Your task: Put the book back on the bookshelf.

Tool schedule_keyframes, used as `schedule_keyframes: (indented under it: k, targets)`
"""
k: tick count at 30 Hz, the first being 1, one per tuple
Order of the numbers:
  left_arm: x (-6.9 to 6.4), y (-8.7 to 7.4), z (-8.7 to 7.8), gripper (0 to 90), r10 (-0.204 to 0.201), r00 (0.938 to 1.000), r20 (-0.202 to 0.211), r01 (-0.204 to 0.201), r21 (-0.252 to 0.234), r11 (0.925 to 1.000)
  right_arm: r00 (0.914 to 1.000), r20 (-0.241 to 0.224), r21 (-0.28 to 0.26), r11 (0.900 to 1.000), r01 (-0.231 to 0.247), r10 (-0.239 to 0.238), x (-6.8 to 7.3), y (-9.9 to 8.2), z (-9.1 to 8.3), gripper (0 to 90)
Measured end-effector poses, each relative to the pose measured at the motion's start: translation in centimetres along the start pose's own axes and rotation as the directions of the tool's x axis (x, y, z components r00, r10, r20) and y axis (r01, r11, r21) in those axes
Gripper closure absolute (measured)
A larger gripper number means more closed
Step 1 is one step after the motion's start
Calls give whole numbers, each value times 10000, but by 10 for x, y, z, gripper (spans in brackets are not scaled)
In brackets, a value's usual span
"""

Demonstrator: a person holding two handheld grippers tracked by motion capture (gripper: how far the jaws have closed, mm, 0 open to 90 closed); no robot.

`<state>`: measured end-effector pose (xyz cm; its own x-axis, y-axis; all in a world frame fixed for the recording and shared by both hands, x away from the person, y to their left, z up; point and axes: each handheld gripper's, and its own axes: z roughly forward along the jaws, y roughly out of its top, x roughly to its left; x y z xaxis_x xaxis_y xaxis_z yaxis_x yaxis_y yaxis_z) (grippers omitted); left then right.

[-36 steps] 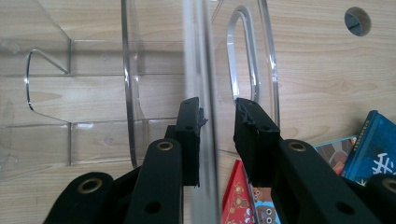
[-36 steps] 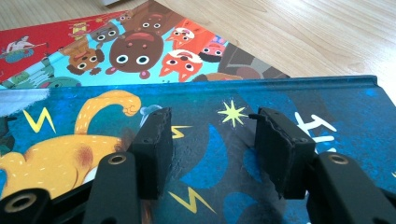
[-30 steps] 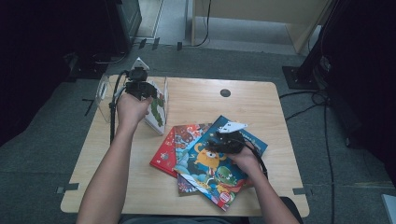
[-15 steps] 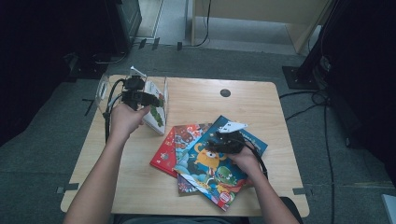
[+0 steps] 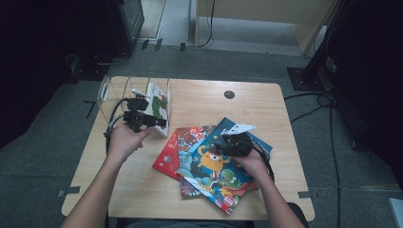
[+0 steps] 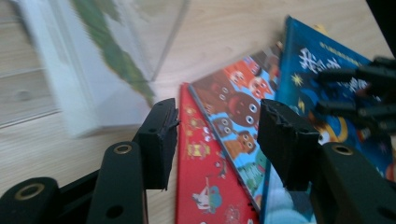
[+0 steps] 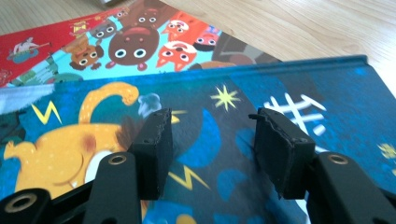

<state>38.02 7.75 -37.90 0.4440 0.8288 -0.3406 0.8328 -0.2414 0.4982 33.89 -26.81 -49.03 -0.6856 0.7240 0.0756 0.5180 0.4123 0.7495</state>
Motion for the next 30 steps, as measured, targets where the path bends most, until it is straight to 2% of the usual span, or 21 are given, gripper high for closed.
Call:
schedule_keyframes:
  k: [5, 7, 9, 16, 21, 22, 26, 28, 30]
  targets:
    - [-4, -12, 10, 456, 277, 9990, 362, -283, 154, 9995, 9997, 143, -75, 9998, -194, 196, -2, -5, -8, 473]
    - [-5, -20, 18, 460, 448, 9962, 742, -460, 153, 9988, 9990, 273, -199, 9992, -353, 359, -5, -10, -17, 479]
    - [-6, -22, 21, 461, 493, 9958, 767, -503, 109, 9987, 9984, 331, -240, 9987, -460, 467, -7, -12, -20, 479]
    - [-15, -33, 39, 468, 896, 9872, 1316, -935, 230, 9954, 9916, 884, -467, 9948, -910, 949, -18, -29, -41, 503]
    - [-18, -40, 52, 468, 1108, 9831, 1458, -1180, 414, 9922, 9845, 1221, -511, 9914, -1203, 1257, -24, -41, -53, 531]
    - [-18, -41, 54, 479, 1202, 9820, 1456, -1280, 452, 9907, 9809, 1386, -510, 9902, -1302, 1362, -27, -47, -59, 548]
    - [-18, -45, 59, 498, 1186, 9819, 1478, -1246, 315, 9917, 9676, 1773, -495, 9836, -1735, 1796, -35, -58, -70, 598]
    - [-18, -46, 60, 512, 1346, 9813, 1379, -1402, 319, 9896, 9607, 1947, -536, 9802, -1908, 1977, -40, -64, -75, 625]
    - [-17, -47, 62, 515, 1282, 9805, 1488, -1349, 361, 9902, 9581, 2005, -579, 9787, -1971, 2048, -42, -67, -78, 640]
